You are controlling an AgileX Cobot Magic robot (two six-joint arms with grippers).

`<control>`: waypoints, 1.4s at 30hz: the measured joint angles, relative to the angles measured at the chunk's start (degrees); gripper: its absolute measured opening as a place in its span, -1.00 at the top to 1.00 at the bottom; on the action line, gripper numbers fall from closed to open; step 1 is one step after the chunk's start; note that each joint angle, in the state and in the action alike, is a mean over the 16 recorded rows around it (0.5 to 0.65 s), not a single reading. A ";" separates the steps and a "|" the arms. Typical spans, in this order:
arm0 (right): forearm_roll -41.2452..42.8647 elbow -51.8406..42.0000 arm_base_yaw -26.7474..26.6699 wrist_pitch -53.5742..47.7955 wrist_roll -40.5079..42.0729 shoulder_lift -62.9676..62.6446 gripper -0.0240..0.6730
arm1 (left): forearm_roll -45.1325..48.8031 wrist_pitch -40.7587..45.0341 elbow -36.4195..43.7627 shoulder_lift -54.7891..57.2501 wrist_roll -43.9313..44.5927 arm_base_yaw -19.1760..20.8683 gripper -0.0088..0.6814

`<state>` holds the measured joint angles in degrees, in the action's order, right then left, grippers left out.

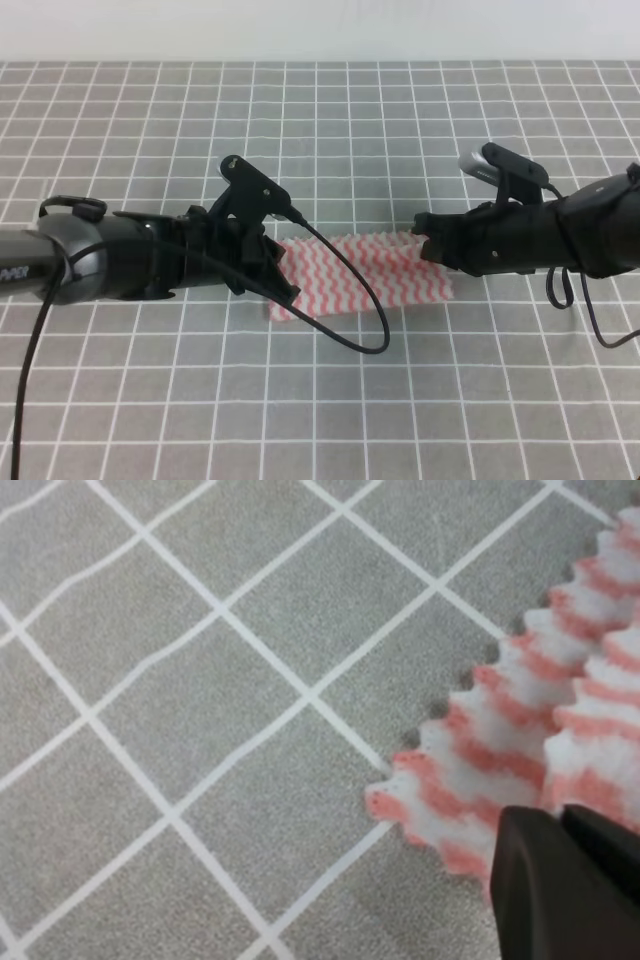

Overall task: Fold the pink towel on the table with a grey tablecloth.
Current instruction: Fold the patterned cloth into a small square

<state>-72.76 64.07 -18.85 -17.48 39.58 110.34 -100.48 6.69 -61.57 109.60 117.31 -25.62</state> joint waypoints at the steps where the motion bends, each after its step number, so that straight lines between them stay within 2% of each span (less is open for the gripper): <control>1: 0.00 0.02 0.00 -0.05 0.01 0.05 0.97 | -0.12 -0.05 0.01 -0.05 0.00 0.00 0.98; 11: 0.02 0.02 0.03 -0.27 0.09 -0.02 0.97 | -1.17 -1.09 0.10 -0.50 0.57 -0.04 0.91; 27: 0.01 0.02 0.03 -0.39 0.11 0.03 0.97 | -0.60 -0.95 -0.69 -0.72 1.32 -0.02 0.16; 42: -0.14 0.03 0.00 0.96 0.09 0.20 0.97 | 0.30 -5.49 -4.56 -4.60 -2.06 0.01 0.12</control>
<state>-72.91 64.10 -18.85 -16.52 39.67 110.53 -100.18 1.20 -66.14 105.00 115.26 -25.60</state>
